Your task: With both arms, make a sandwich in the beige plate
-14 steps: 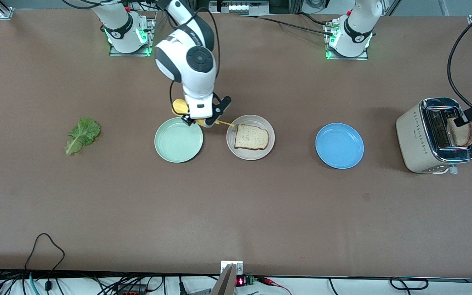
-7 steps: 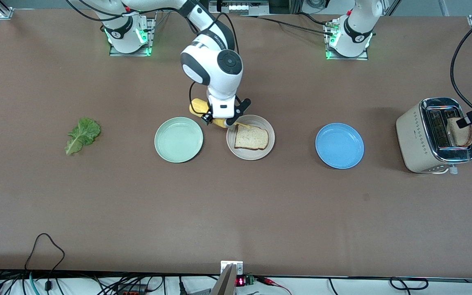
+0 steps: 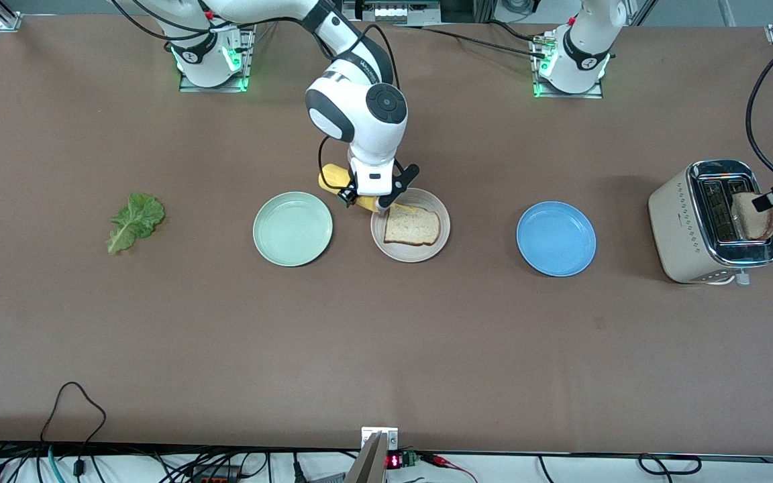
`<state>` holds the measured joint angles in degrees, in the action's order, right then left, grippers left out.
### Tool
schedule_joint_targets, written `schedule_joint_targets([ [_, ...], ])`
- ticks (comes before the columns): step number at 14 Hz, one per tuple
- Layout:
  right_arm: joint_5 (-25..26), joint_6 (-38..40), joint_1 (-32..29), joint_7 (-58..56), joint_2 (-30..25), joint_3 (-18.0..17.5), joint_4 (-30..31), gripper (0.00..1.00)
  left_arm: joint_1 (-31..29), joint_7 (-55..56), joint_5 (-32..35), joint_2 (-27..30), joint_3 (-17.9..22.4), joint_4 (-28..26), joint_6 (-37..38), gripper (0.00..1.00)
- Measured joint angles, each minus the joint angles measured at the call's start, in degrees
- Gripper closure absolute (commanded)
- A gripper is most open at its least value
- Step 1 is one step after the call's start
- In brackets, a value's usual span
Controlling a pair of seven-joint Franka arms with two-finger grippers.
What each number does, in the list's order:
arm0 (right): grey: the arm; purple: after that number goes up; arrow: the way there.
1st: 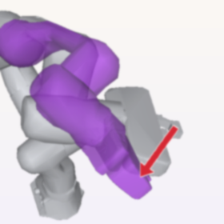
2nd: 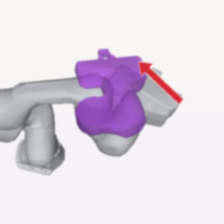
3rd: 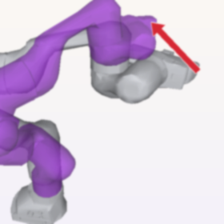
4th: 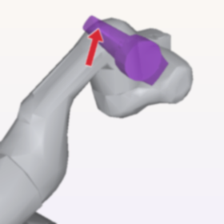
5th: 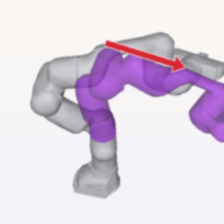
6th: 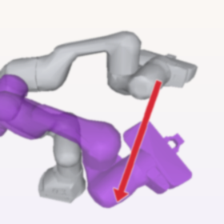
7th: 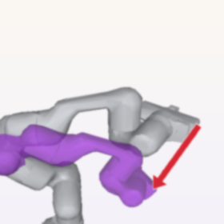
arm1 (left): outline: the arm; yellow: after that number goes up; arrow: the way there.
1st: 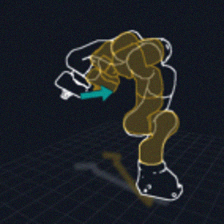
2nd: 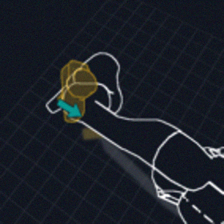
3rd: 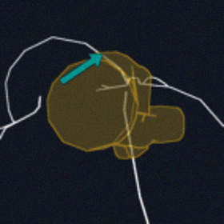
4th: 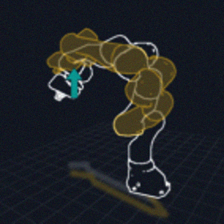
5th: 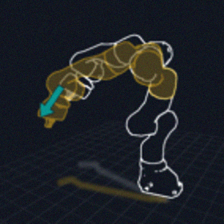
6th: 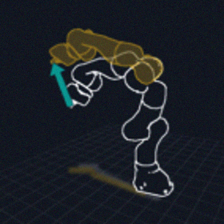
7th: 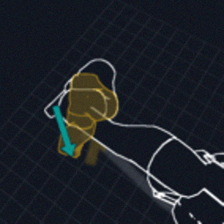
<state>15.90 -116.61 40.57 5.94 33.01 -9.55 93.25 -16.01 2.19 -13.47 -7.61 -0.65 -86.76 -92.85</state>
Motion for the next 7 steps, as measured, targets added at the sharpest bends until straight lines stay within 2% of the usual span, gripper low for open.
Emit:
schedule_joint_targets([
  [1, 0.0, -0.01, 0.06, 0.31, 0.3, 0.0, -0.36, 0.89, -0.03, 0.0, -0.04, -0.06, -0.01, 0.0, 0.0, 0.0],
  [3, 0.0, -0.02, 0.1, 0.57, 0.64, 0.02, -0.92, 1.0, -0.02, 0.0, -0.04, -0.12, -0.23, 0.0, 0.0, 0.0],
  [5, 0.0, -0.12, 0.05, 0.73, 0.63, 0.28, -1.42, 1.0, 0.05, 0.0, 0.36, -0.12, -0.63, 0.0, 0.0, 0.0],
  [7, 0.0, -0.2, -0.03, 0.74, 0.63, 0.65, -1.79, 1.0, 0.22, -0.23, 4.28, -0.1, -2.22, 0.01, 0.0, 0.0],
])
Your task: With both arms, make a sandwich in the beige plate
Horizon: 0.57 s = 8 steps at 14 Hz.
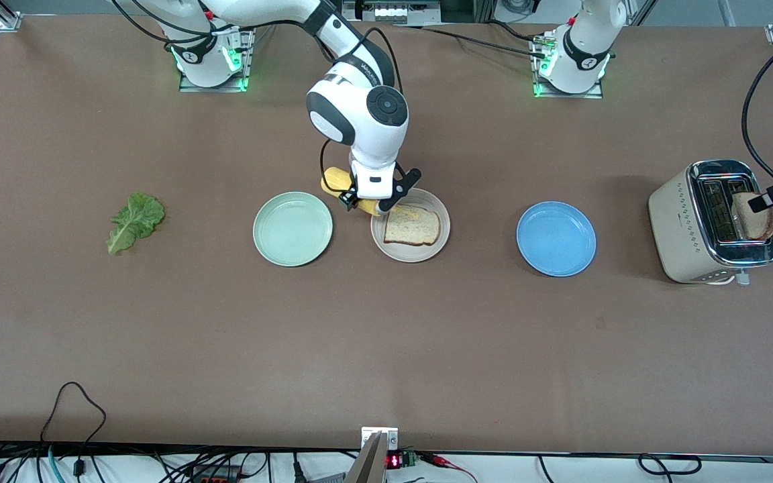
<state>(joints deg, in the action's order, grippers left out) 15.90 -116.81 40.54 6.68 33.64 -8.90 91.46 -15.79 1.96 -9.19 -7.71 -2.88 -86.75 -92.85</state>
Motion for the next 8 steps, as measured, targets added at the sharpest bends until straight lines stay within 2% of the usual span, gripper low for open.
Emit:
schedule_joint_targets([
  [2, 0.0, -0.12, -0.32, 0.12, -0.06, 0.13, -0.25, 1.0, 0.2, 0.07, 4.69, 0.13, -3.44, 0.07, -0.01, 0.0],
  [4, -0.02, -0.18, -1.64, 0.33, -0.52, 0.34, -0.87, 0.97, 0.51, 0.15, 6.26, 0.45, -5.69, 0.07, -0.02, 0.0],
  [8, -1.89, 0.08, -8.36, -0.08, -5.62, 0.52, -1.29, 0.96, 0.66, 0.12, 6.59, 0.83, -6.57, -0.13, -0.02, 0.0],
])
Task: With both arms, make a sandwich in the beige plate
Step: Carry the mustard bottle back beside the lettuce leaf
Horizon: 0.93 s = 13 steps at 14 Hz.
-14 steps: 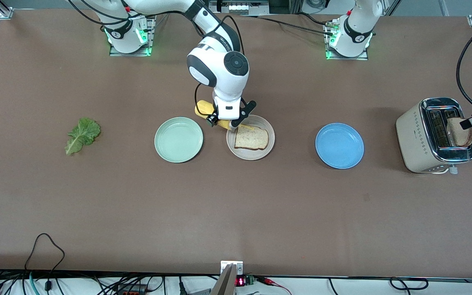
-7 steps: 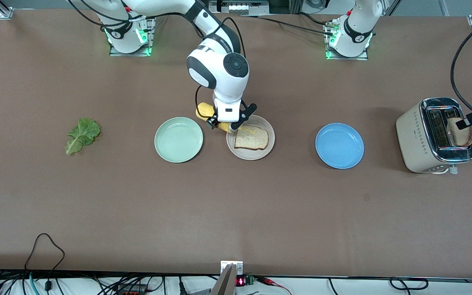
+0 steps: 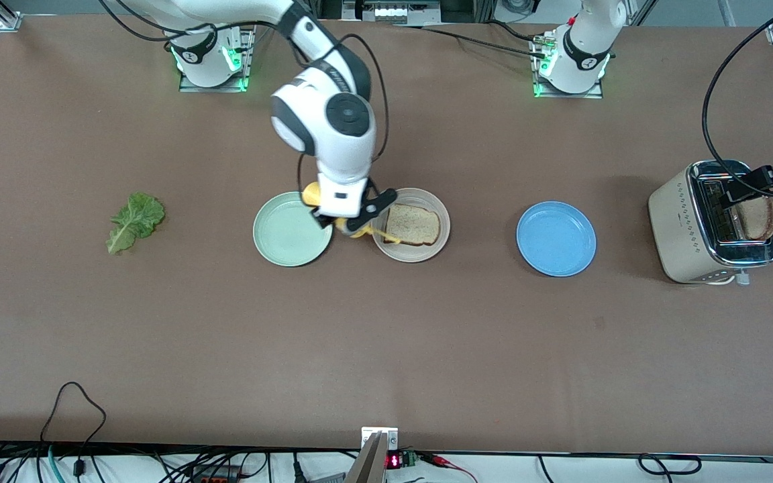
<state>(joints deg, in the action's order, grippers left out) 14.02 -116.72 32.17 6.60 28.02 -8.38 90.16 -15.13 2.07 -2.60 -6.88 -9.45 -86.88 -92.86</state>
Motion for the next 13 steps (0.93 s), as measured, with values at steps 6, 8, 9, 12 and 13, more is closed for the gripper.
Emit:
schedule_joint_targets([
  [6, -8.76, 0.82, -13.35, -19.15, -11.22, -0.01, 9.24, 0.96, 0.03, -0.06, 0.11, 0.4, -3.14, -0.2, 0.2, 0.0],
  [8, -9.8, 0.82, -17.25, -26.35, -13.86, -0.02, 12.49, 0.93, 0.16, -0.01, 1.2, 0.97, -5.85, -0.2, 0.33, 0.0],
  [9, -10.41, 0.81, -18.94, -29.65, -14.85, -0.02, 14.05, 0.93, 0.23, 0.02, 2.0, 1.16, -6.97, -0.2, 0.4, 0.0],
  [12, -11.8, 0.56, -23.1, -39.77, -17.08, -0.05, 18.22, 0.93, 0.3, 0.05, 3.64, 1.29, -8.47, -0.2, 0.48, 0.0],
  [13, -12.28, -0.02, -24.37, -42.83, -17.61, -0.04, 19.41, 0.93, 0.29, 0.05, 3.67, 1.3, -8.63, -0.2, 0.48, 0.0],
])
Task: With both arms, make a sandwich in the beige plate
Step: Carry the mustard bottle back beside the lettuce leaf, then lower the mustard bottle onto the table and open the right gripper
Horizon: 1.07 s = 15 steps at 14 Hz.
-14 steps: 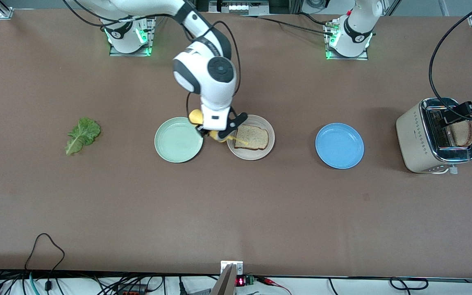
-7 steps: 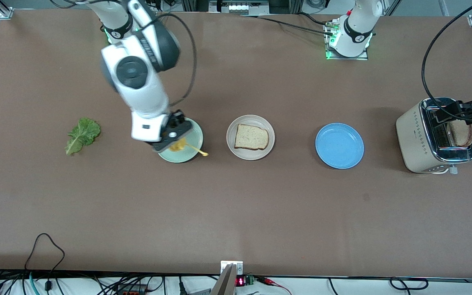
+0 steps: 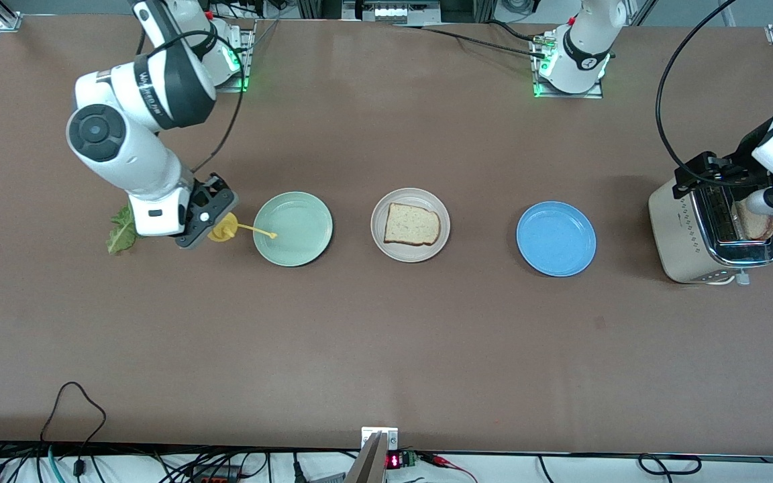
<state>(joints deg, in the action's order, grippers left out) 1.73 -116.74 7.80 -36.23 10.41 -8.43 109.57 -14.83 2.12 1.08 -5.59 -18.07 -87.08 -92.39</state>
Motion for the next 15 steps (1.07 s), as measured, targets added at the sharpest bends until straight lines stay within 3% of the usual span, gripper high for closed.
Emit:
schedule_joint_targets([
  [4, -8.71, -4.1, -6.03, -16.6, -1.04, -0.01, 4.53, 0.93, 0.15, 0.0, 0.0, 0.02, 0.31, 0.04, 0.02, 0.0],
  [8, -22.95, -4.45, -12.81, -39.31, -1.07, 0.02, 7.26, 0.9, 9.51, -0.06, 0.0, 0.08, 11.76, 0.11, 0.09, 0.0],
  [15, -44.93, -4.42, -20.69, -72.11, -1.83, -0.01, 14.01, 0.91, 10.77, -0.05, 0.0, 1.22, 12.94, 0.08, 0.76, 0.0],
])
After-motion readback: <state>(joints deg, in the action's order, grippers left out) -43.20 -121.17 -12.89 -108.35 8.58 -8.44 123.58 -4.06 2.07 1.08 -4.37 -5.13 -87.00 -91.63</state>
